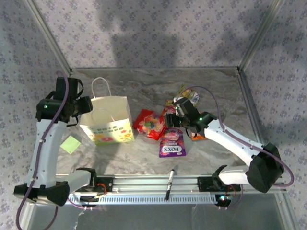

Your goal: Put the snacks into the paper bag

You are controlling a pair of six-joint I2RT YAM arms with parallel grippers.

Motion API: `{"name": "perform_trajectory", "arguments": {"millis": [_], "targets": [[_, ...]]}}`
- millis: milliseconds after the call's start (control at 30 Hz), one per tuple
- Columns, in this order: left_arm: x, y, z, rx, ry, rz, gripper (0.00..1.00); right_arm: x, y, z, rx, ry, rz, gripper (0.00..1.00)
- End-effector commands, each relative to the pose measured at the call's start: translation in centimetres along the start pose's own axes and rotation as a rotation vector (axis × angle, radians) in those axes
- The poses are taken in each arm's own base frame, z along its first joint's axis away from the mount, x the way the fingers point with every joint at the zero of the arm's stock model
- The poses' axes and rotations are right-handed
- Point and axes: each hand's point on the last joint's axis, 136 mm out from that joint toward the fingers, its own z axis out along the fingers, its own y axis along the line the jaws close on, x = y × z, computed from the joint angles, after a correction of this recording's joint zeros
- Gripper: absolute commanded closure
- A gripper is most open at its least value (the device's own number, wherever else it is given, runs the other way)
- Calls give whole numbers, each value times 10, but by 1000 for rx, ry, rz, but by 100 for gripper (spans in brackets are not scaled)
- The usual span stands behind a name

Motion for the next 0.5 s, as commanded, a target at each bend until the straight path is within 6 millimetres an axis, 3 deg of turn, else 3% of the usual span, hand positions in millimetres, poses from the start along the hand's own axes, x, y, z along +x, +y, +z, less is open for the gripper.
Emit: {"name": "perform_trajectory", "arguments": {"millis": [0, 233, 467], "targets": [[-5, -7, -14, 56, -13, 105, 43, -5, 4, -2, 3, 4, -16, 25], [-20, -19, -8, 79, 57, 262, 34, -5, 8, 0, -1, 10, -33, 25], [-27, -34, 1, 144, 13, 318, 25, -3, 9, 0, 4, 19, -53, 25]]}}
